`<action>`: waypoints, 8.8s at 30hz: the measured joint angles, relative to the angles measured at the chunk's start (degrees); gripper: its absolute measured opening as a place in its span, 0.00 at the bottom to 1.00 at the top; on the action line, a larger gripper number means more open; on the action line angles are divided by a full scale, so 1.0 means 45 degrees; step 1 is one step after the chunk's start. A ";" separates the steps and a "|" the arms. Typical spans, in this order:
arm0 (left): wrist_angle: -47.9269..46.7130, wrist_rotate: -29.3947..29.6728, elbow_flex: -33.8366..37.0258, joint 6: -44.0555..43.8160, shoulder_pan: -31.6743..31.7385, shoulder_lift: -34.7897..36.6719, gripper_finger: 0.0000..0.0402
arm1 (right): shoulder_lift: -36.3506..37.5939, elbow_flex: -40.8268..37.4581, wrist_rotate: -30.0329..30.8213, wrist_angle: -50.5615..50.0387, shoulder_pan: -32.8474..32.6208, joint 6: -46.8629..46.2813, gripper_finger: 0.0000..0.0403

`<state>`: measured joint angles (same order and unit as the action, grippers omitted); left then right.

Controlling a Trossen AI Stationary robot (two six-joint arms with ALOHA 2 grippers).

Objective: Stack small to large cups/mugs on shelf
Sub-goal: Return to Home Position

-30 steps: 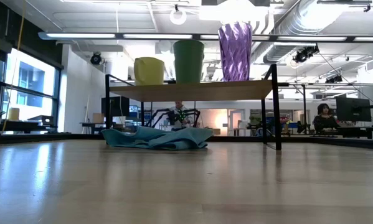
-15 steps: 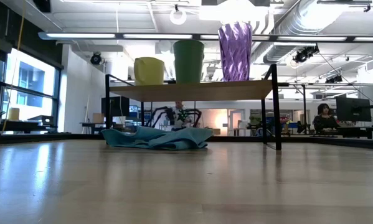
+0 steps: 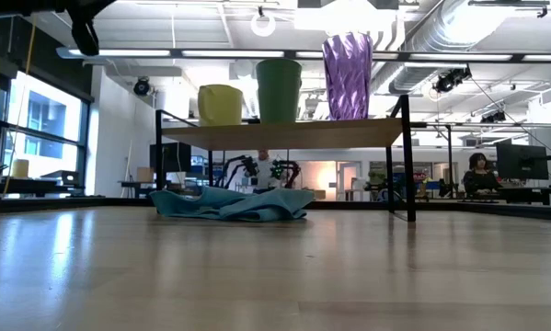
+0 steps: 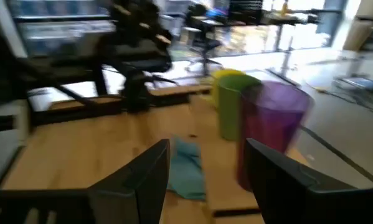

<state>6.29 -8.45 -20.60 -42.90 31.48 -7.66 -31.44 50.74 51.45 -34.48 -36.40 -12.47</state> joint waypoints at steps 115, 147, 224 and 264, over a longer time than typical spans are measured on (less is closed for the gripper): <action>0.6683 0.4119 0.4454 0.7093 -0.4758 -0.0069 0.26 | 0.6799 -1.0593 -1.3244 1.0967 1.0116 -0.0565 0.49; 0.2744 0.3420 0.4459 0.5870 -0.4758 0.1628 0.26 | 0.6936 -1.0593 -1.4412 0.9627 1.0059 -0.1172 0.49; -0.1166 0.2298 0.4459 0.3427 -0.4753 0.1623 0.26 | 0.6926 -1.1166 -0.9099 0.8232 0.7406 -0.0096 0.49; -0.1251 0.1773 0.4459 1.1106 -0.4748 0.1613 0.26 | 0.6921 -1.1171 -0.9097 0.8232 0.7409 0.0897 0.49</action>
<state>0.65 -0.47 -0.54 7.07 10.11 -0.40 -0.30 0.47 10.51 2.57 -3.06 -8.44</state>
